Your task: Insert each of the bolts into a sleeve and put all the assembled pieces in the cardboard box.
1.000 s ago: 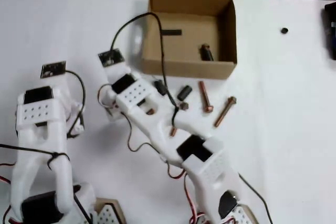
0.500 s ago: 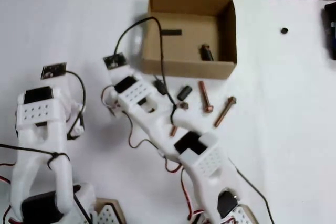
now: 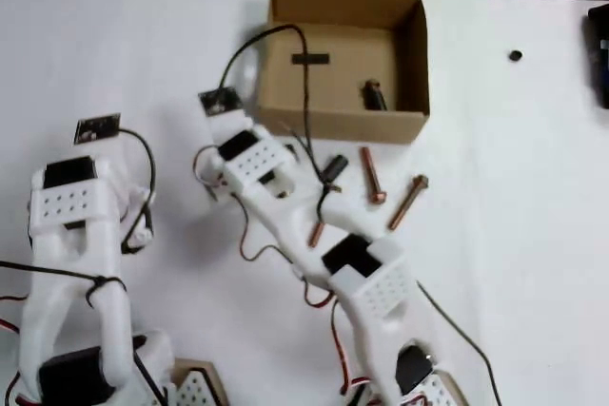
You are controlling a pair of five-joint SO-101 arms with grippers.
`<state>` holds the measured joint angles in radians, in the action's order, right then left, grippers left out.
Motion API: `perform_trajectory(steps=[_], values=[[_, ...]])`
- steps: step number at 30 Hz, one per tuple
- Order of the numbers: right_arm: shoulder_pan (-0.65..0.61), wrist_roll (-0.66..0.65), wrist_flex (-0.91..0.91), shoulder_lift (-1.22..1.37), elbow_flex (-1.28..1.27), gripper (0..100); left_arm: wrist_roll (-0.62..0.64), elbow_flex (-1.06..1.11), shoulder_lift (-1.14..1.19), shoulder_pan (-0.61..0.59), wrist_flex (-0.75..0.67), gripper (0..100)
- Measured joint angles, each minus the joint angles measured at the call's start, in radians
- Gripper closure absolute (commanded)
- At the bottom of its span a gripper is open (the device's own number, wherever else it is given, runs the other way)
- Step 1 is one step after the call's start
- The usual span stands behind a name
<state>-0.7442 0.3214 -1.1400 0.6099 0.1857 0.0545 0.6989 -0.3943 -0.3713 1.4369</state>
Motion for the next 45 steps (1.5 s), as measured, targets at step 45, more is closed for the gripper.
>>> perform_trajectory(steps=[45], values=[[0.910,-0.624,-0.528,-0.845,0.057,97.8,-1.432,-1.138,0.815,0.457,0.308,98]])
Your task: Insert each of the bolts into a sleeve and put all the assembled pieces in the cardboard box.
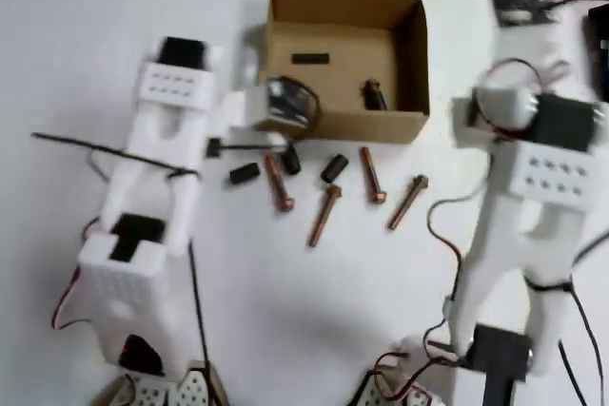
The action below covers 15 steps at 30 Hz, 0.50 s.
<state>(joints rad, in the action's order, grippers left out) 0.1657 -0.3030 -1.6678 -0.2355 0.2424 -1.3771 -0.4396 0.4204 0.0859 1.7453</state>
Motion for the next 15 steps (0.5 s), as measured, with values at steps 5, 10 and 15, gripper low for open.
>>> perform_trajectory(steps=[5,10,15], values=[[0.087,-0.034,-0.002,-0.077,-0.110,97.8,0.000,0.000,0.032,0.095,0.006,98],[0.097,-0.034,0.005,-0.124,-0.209,97.8,0.000,0.034,0.032,0.132,0.009,98],[0.101,-0.034,0.005,-0.167,-0.292,97.8,0.000,0.091,0.040,0.132,0.012,98]])
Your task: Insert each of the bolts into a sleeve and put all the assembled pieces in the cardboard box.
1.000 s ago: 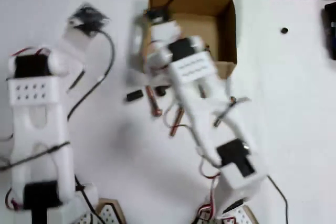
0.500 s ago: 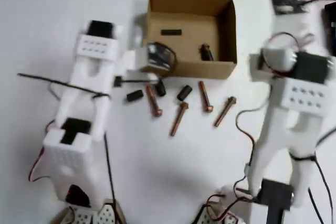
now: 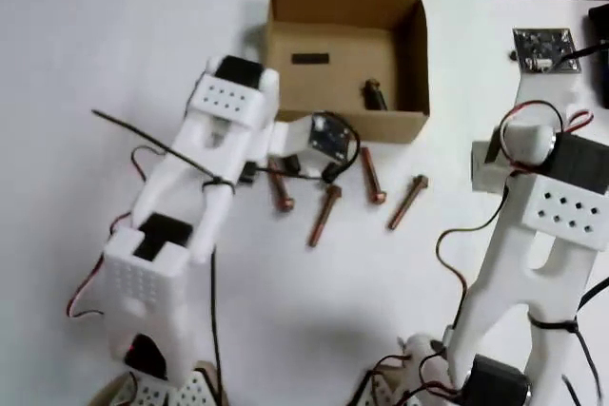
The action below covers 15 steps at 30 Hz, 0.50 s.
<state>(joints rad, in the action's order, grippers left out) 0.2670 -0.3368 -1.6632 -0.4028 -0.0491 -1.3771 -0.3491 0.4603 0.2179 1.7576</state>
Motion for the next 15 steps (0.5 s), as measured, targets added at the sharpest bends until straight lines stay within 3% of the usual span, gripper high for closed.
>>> perform_trajectory(steps=[15], values=[[0.054,-0.002,0.003,-0.089,-0.140,97.8,0.000,-0.087,0.098,0.043,-0.003,98]])
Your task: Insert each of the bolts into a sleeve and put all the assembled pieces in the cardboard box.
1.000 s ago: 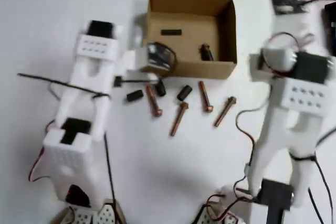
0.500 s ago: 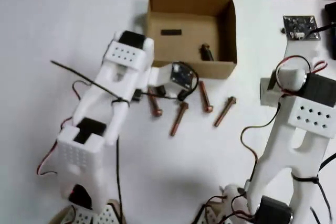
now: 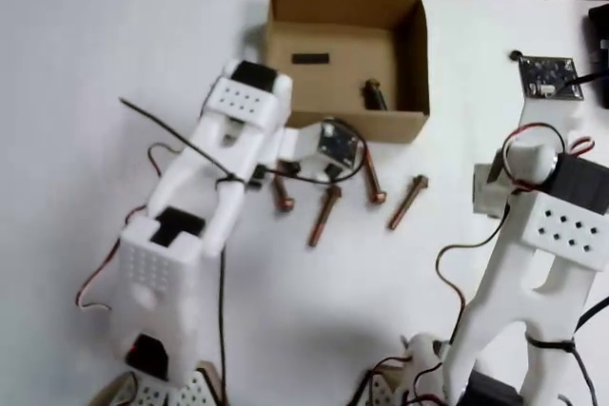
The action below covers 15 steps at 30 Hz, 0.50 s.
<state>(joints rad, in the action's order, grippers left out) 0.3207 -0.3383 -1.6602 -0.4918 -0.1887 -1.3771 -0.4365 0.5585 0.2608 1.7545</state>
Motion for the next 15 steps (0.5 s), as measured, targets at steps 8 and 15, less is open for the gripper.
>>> perform_trajectory(steps=[8,15], values=[[0.003,0.000,0.000,-0.003,-0.003,97.8,0.000,-0.048,0.000,0.034,0.000,98],[0.015,0.000,0.011,-0.003,-0.003,97.8,0.396,-0.189,0.000,0.040,-0.023,98]])
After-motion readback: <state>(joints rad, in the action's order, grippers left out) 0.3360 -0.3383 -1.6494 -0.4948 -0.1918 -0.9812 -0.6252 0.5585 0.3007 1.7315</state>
